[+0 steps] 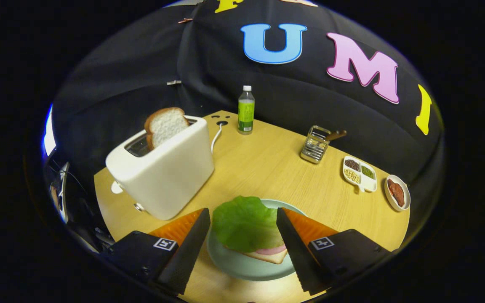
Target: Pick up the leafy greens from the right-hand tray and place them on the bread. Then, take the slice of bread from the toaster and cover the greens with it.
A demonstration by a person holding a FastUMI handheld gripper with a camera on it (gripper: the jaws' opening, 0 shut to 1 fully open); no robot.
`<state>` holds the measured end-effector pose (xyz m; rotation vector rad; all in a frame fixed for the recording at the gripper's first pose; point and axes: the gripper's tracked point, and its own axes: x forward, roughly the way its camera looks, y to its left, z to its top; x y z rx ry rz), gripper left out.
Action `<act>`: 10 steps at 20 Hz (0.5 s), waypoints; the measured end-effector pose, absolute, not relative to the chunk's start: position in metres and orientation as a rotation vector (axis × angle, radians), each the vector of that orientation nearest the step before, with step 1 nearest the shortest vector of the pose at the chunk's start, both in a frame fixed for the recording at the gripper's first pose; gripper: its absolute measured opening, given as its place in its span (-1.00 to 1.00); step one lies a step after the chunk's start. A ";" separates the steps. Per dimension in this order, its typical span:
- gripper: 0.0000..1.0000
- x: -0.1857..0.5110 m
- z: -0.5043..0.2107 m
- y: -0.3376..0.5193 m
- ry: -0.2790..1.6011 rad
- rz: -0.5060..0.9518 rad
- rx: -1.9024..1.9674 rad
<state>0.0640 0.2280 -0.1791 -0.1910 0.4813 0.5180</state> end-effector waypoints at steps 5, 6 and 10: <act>0.97 0.056 -0.111 0.286 0.356 0.615 -0.139; 0.97 0.056 -0.100 0.298 0.336 0.635 -0.136; 0.97 0.056 -0.073 0.343 0.266 0.695 -0.164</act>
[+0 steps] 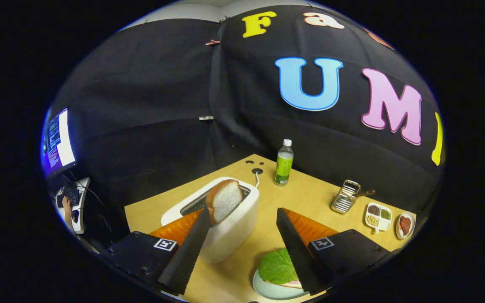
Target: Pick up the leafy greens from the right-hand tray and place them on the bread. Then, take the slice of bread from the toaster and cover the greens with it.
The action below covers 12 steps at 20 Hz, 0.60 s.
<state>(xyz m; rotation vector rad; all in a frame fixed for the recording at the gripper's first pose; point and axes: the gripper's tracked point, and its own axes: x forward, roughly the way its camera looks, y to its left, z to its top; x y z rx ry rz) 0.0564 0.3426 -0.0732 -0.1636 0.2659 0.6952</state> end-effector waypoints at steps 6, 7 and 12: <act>0.96 0.066 -0.071 0.402 0.229 0.726 -0.219; 0.96 0.071 -0.075 0.408 0.228 0.716 -0.236; 0.97 0.100 -0.100 0.430 0.258 0.639 -0.286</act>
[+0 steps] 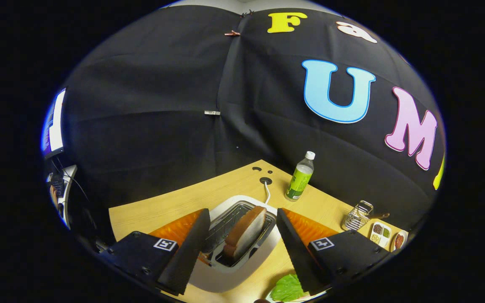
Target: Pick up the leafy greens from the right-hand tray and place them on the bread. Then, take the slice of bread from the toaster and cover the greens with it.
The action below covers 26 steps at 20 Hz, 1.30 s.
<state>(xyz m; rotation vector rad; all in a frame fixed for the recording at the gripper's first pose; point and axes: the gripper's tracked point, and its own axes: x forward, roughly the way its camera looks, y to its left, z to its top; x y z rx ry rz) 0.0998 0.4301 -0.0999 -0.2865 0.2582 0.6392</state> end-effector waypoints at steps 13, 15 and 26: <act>-0.07 0.122 -0.140 0.425 0.378 0.462 -0.267; -0.39 0.116 -0.144 0.427 0.412 0.475 -0.250; -0.72 0.106 -0.104 0.417 0.458 0.524 -0.051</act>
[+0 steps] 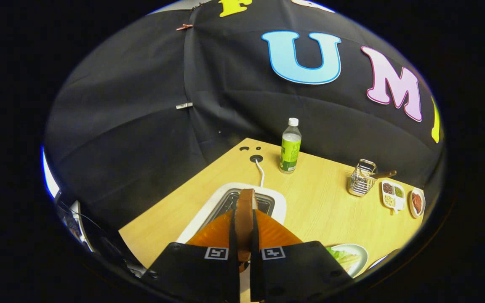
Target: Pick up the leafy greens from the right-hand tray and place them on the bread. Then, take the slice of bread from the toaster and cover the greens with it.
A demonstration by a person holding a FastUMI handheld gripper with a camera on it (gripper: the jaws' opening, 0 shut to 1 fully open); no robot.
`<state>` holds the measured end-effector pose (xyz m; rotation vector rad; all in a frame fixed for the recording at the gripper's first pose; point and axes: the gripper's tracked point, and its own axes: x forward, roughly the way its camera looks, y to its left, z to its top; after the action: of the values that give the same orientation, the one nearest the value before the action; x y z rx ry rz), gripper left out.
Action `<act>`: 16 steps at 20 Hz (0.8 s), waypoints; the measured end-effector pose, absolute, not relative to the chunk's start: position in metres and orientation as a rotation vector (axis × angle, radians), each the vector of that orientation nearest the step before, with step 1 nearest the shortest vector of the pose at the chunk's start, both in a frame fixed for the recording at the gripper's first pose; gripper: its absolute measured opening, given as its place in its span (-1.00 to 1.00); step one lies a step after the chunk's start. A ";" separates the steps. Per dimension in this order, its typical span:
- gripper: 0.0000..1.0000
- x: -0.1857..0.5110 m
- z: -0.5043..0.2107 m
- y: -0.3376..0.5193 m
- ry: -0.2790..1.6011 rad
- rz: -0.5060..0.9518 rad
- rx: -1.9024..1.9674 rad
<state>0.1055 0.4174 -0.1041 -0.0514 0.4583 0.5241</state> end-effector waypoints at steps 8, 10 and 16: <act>-0.73 0.114 -0.029 0.364 0.375 0.523 0.056; -0.73 0.118 -0.025 0.342 0.371 0.506 0.058; -0.73 0.127 -0.038 0.271 0.397 0.429 0.044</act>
<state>0.1266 0.2713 -0.0382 0.0440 0.3974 0.4293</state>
